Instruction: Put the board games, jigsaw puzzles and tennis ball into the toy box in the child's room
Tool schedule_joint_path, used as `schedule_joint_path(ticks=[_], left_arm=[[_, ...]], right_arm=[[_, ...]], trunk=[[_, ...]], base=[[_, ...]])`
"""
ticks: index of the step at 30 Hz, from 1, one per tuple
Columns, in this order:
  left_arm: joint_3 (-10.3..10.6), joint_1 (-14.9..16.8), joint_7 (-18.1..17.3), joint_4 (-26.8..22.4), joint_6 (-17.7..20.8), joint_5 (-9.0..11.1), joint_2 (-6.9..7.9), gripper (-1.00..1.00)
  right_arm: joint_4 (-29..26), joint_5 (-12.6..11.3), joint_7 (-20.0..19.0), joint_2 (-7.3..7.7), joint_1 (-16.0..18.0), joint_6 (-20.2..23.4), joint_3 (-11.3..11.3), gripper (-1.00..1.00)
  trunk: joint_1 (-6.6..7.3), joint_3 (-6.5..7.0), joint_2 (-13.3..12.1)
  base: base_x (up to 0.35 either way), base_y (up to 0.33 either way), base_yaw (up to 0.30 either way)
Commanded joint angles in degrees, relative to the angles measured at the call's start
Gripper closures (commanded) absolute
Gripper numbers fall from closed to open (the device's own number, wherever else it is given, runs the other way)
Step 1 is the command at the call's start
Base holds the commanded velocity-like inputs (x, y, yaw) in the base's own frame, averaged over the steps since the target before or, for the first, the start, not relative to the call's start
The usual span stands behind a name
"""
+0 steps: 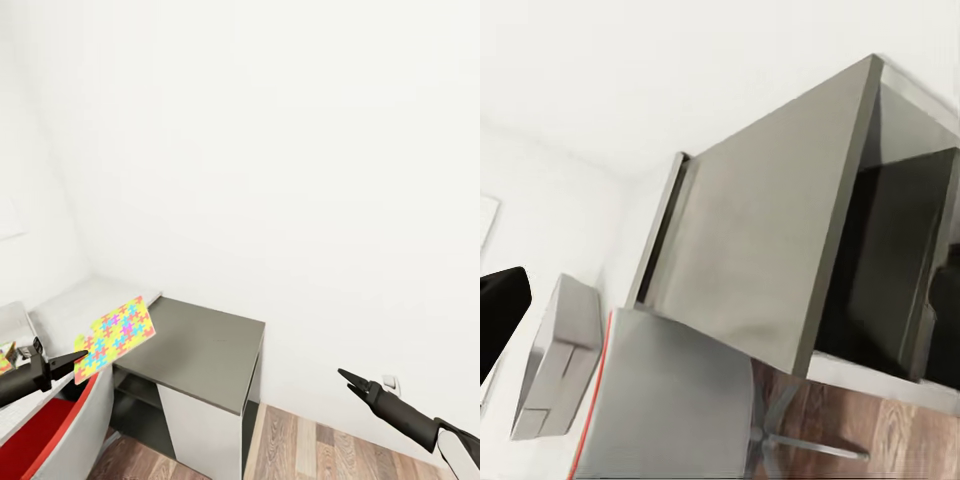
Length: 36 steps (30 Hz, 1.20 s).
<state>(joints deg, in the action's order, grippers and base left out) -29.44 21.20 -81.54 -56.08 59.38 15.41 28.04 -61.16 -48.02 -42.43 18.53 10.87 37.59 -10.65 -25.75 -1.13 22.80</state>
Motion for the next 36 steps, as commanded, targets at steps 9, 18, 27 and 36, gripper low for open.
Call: schedule_joint_path(ticks=[9, 18, 27, 36], left_arm=[[0.0, 0.1, -0.2, 0.0, 0.5, 0.1, 0.58, 1.0], [-0.5, 0.1, -0.2, -0.6, 0.5, 0.0, 1.94, 1.0], [-0.7, 3.0, 2.6, -5.1, 0.4, -0.1, 5.43, 1.0], [-0.5, 15.5, 12.7, -3.2, 0.5, -0.6, 6.02, 1.0]], right_arm=[[0.0, -0.3, 0.0, -0.02, 0.0, 0.4, -0.1, -1.0], [0.3, -0.3, 0.0, 0.12, 0.0, 0.4, -0.1, -1.0], [0.5, -0.4, -0.1, 0.34, 0.0, 0.4, -0.1, -1.0], [0.5, -0.4, -0.1, 0.44, 0.0, 0.5, -1.2, -1.0]], trunk=[[-0.04, -0.12, 0.1], [-0.04, -0.12, 0.1], [-0.04, -0.12, 0.1], [-0.04, -0.12, 0.1]], base=[[0.0, 0.0, 0.282], [0.0, 0.0, 0.282], [0.0, 0.0, 0.282], [0.0, 0.0, 0.282]])
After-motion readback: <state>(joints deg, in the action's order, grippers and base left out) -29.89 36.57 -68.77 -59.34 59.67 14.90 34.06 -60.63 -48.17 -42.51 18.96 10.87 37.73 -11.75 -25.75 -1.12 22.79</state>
